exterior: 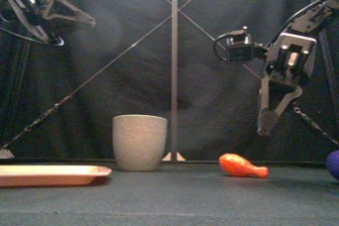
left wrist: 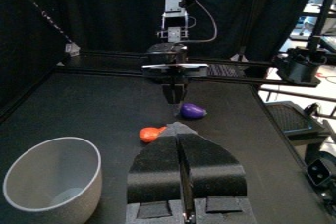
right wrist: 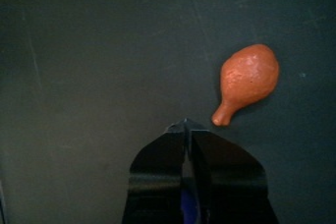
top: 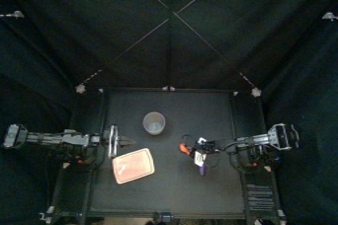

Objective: Pick the drumstick then place it on the pink plate
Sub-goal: Pick the drumstick

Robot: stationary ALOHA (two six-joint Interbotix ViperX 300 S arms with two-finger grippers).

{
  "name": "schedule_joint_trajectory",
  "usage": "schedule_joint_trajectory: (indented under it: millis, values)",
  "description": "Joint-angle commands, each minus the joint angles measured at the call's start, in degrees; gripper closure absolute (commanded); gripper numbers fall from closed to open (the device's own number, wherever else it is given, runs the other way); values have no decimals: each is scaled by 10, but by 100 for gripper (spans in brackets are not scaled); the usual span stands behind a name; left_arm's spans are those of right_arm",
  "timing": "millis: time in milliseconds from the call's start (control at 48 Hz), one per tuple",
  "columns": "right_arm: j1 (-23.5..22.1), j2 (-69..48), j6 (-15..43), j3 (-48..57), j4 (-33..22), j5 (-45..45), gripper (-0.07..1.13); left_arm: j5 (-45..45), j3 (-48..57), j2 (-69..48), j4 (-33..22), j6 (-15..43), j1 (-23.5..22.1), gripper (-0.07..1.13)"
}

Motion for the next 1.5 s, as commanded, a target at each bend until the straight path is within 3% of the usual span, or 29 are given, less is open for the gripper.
schedule_joint_trajectory:
  millis: [21, 167, 458, 542, 688, 1167, 1312, 1500]
  values:
    - [-7, 5, 32, -18, -26, -2, 96, -3, -9, 2, -1, 1, 1, 98]
    - [-14, 11, 100, -19, -79, -5, 80, -3, -6, 2, -1, 1, 1, 98]
    - [-21, 18, 297, -4, -180, -2, 15, -4, -4, 2, -1, 1, 3, 98]
    - [-18, 27, 331, -4, -205, 0, 6, -6, -4, 2, -1, 2, 6, 98]
    - [-16, 43, 359, -9, -237, 2, 6, -8, -4, 2, 0, 2, 14, 98]
    - [-21, 111, 360, -47, -236, 3, 9, -10, 3, 2, -1, 2, 19, 98]
    - [-24, 124, 359, -51, -236, 4, 21, -11, 2, 2, -1, 2, 19, 98]
    - [-23, 127, 359, -53, -236, 10, 48, -19, 2, 2, 0, 2, 19, 98]
